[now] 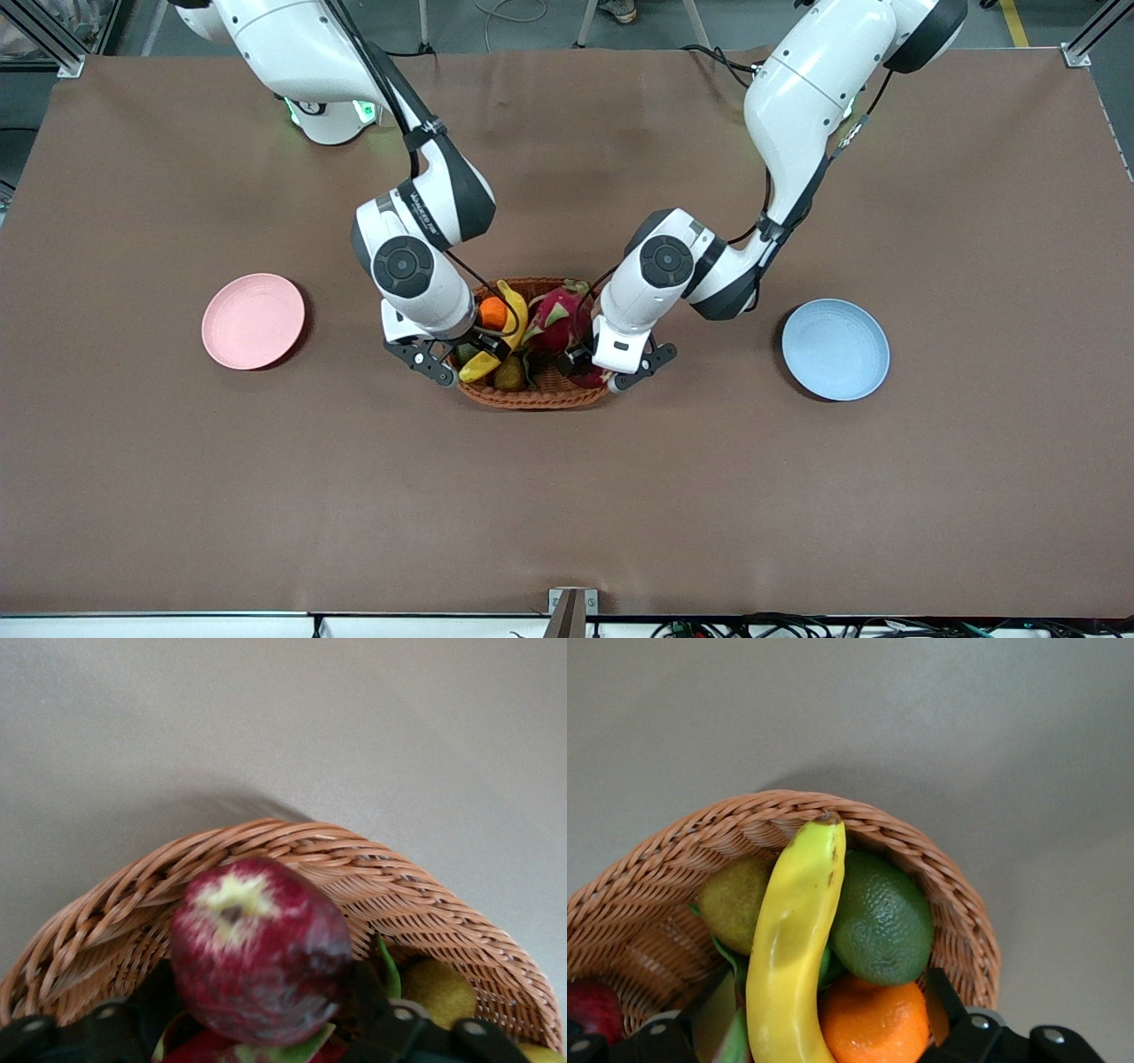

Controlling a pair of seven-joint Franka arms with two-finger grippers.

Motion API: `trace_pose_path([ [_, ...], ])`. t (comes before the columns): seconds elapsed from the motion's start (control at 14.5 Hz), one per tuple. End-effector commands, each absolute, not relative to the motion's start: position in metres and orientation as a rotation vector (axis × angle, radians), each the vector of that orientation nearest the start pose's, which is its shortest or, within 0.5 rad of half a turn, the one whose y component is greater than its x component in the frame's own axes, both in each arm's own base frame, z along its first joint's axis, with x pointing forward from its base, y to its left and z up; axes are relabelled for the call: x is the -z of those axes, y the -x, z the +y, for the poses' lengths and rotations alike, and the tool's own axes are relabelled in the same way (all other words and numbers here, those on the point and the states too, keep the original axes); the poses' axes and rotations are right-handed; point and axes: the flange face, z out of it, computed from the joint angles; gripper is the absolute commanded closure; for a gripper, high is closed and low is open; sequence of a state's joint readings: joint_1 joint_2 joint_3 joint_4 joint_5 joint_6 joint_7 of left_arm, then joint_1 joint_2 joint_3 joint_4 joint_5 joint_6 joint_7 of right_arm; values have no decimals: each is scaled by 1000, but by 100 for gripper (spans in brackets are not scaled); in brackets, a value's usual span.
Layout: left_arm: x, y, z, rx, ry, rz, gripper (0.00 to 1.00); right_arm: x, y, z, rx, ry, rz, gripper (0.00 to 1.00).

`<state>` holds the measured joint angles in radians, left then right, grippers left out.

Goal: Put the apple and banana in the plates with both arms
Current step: 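Reach the left gripper to the red apple while the right gripper reaches the banana, then grasp the apple with the left gripper while the right gripper grasps the banana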

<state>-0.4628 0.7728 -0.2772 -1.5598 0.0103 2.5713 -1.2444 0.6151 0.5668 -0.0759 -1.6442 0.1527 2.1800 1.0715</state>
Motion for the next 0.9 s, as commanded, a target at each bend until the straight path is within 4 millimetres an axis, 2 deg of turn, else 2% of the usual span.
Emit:
trace_pose_path([
  [0.0,-233,-563,-470,36,3309,-1025,29,-274,-589,365,-128,2917,1062,13],
  [0.14,-240,-564,-470,49,3315,-1015,49,-269,-591,372,-127,2898,1122,15],
  [0.28,-262,-568,-467,76,3323,-1020,66,-265,-589,378,-128,2904,1117,17],
  [0.42,-288,-572,-459,75,3304,-1019,73,-262,-589,378,-132,2905,1120,17],
  [0.48,-314,-578,-447,91,3290,-1025,73,-259,-588,379,-154,2889,1134,17],
  [0.62,-349,-592,-416,124,3250,-1031,76,-257,-587,379,-183,2868,1151,18],
  [0.69,-358,-595,-402,118,3221,-984,76,-257,-587,380,-186,2865,1152,18],
  [0.83,-366,-605,-356,115,3116,-867,76,-253,-587,379,-191,2869,1157,20],
])
